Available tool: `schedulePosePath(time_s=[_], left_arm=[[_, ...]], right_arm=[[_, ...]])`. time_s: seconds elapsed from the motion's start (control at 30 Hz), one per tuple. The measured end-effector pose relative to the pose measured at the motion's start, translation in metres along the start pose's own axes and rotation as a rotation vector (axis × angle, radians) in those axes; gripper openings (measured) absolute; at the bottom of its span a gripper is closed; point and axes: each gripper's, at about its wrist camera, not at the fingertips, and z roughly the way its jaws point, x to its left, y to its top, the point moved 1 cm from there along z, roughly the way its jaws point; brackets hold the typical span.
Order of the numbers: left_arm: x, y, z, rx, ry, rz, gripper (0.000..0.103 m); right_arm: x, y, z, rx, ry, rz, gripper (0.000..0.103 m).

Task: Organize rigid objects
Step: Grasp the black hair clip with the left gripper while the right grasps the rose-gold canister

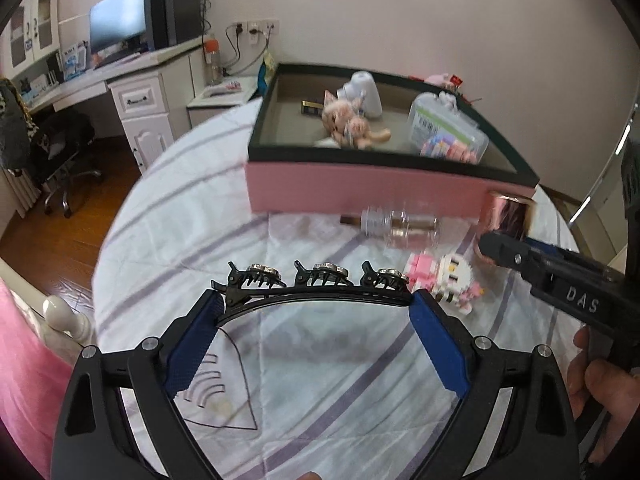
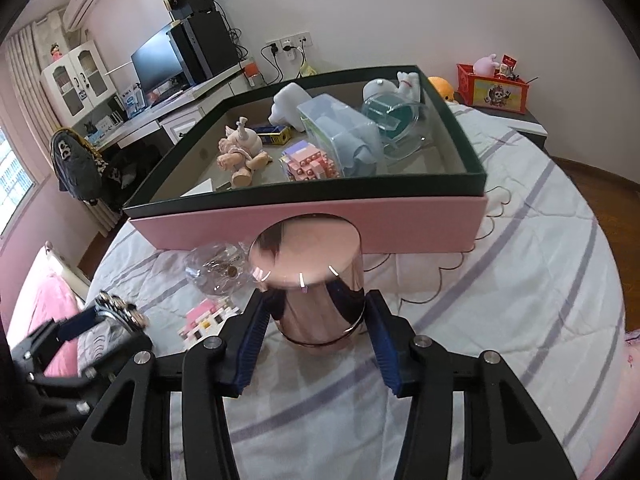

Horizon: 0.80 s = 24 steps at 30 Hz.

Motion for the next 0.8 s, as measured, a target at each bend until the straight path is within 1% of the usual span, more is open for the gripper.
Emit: schedulePosePath(time_s=[0.1, 0.2, 0.53, 0.63, 0.8], left_arm=[[-0.001, 0.005, -0.007, -0.016, -0.002, 0.005, 0.095], [-0.003, 0.007, -0.009, -0.022, -0.003, 0.008, 0.095], [-0.006, 0.005, -0.009, -0.01, -0.012, 0.006, 0.095], [-0.006, 0.006, -0.01, -0.016, -0.01, 0.009, 0.095], [-0.003, 0.008, -0.01, -0.021, -0.007, 0.004, 0.095]], right_arm=[[0.001, 0.002, -0.007, -0.015, 0.002, -0.002, 0.048], [0.002, 0.005, -0.007, -0.008, -0.004, -0.01, 0.048], [0.003, 0.009, 0.027, 0.057, -0.035, -0.014, 0.049], [0.0, 0.008, 0.028, 0.048, -0.025, -0.003, 0.048], [-0.001, 0.004, 0.017, 0.02, -0.01, -0.001, 0.047]])
